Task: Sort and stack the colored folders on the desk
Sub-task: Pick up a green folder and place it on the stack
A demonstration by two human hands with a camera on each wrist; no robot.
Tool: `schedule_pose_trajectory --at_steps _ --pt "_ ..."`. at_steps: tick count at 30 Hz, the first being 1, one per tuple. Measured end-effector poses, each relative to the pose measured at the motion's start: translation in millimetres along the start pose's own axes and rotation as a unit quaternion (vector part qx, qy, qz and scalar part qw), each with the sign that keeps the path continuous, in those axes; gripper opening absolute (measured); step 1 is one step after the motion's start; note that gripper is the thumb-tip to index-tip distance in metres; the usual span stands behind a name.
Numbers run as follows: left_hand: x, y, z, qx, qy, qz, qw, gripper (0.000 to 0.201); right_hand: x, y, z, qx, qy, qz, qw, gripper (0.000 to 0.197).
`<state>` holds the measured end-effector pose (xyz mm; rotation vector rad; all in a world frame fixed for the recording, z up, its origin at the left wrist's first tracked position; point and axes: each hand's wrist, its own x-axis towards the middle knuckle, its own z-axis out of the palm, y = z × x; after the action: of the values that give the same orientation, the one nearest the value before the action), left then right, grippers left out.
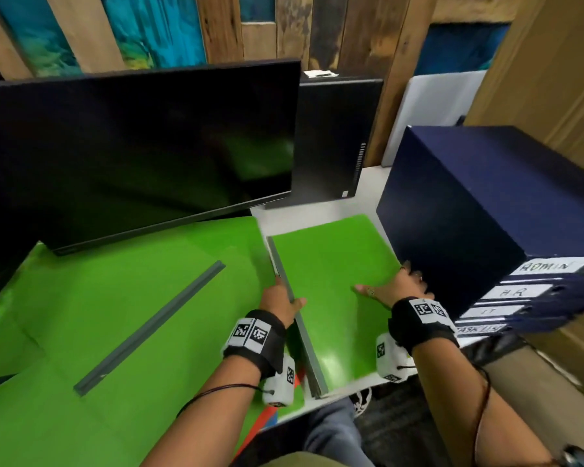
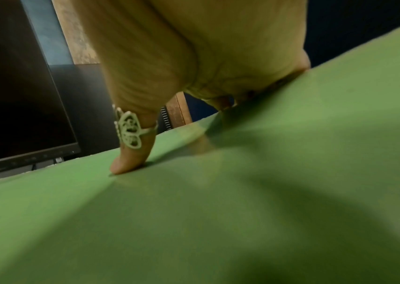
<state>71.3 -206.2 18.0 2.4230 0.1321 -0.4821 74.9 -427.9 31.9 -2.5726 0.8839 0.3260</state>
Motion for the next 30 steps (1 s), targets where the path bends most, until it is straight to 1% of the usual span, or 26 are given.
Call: schedule_pose_trajectory --at_steps 1,2,4,6,7,9,11,12,13,14,15,17,19,20,21,23,24,26,28,30 --pt "0.6 1.7 2.3 0.017 -0.010 0.005 1.000 0.052 1.4 2.4 0.2 -0.016 -0.006 0.003 1.000 0.136" --pt "1.3 2.2 3.6 0.043 -0.017 0.013 0.999 0.049 1.3 3.5 -0.4 -0.036 -0.011 0.003 0.999 0.135" --pt "2.5 -0.1 2.5 0.084 -0.028 0.016 0.996 0.053 -1.3 1.0 -1.6 -0.080 -0.026 -0.009 0.996 0.127" --pt "5.8 -6.5 -7.1 0.064 -0.012 0.015 0.998 0.055 -6.3 -11.8 -3.8 -0.125 -0.035 -0.045 0.990 0.113" --pt "8.4 -12.2 -14.9 0.052 0.014 0.020 0.998 0.054 -10.2 -22.6 -5.2 -0.138 -0.029 -0.074 0.987 0.104" --pt "15.6 -28.7 -34.0 0.054 0.082 0.021 0.995 0.053 -17.1 -49.5 -1.9 -0.110 -0.030 -0.160 0.981 0.086" --pt "25.4 -46.6 -57.5 0.087 0.138 0.011 0.986 0.061 -27.8 -81.2 8.0 -0.041 -0.074 -0.269 0.959 0.061" --pt "32.4 -54.6 -70.7 0.107 0.151 0.001 0.983 0.065 -35.7 -98.0 14.8 -0.014 -0.105 -0.310 0.945 0.047" --pt "37.6 -60.2 -83.6 0.128 0.147 -0.009 0.981 0.066 -42.8 -112.3 23.0 -0.001 -0.136 -0.328 0.935 0.034" --pt "43.2 -63.9 -95.6 0.156 0.131 -0.015 0.979 0.066 -49.8 -125.9 30.8 0.006 -0.165 -0.337 0.927 0.025" --pt "48.3 -65.9 -106.8 0.187 0.106 -0.019 0.976 0.065 -53.8 -140.0 41.1 0.010 -0.191 -0.337 0.922 0.023" --pt "57.3 -67.6 -123.6 0.238 0.053 -0.024 0.970 0.071 -54.8 -164.7 62.0 -0.022 -0.224 -0.328 0.917 0.030" --pt "64.3 -68.0 -134.7 0.288 0.016 -0.018 0.957 0.080 -50.0 -182.6 81.4 -0.067 -0.208 -0.322 0.921 0.054" --pt "68.1 -68.5 -137.9 0.312 0.003 -0.015 0.950 0.080 -48.5 -189.1 88.9 -0.082 -0.212 -0.310 0.923 0.063" --pt "72.6 -69.8 -139.1 0.328 -0.013 -0.015 0.944 0.075 -45.3 -194.1 98.7 -0.098 -0.213 -0.307 0.923 0.071" --pt "80.5 -73.5 -138.8 0.342 -0.042 -0.020 0.938 0.052 -42.4 -199.9 113.0 -0.117 -0.213 -0.296 0.924 0.081" --pt "85.1 -77.4 -138.0 0.345 -0.060 -0.029 0.936 0.051 -41.3 -201.2 118.9 -0.120 -0.209 -0.288 0.927 0.083" --pt "93.3 -88.0 -134.2 0.356 -0.107 -0.050 0.927 0.076 -39.9 -204.1 128.5 -0.110 -0.207 -0.271 0.934 0.082" --pt "98.1 -96.0 -131.0 0.369 -0.133 -0.052 0.919 0.101 -40.1 -208.2 136.6 -0.095 -0.212 -0.257 0.938 0.082" --pt "98.7 -101.1 -131.0 0.369 -0.131 -0.042 0.919 0.111 -43.7 -212.2 141.8 -0.081 -0.222 -0.235 0.943 0.084"
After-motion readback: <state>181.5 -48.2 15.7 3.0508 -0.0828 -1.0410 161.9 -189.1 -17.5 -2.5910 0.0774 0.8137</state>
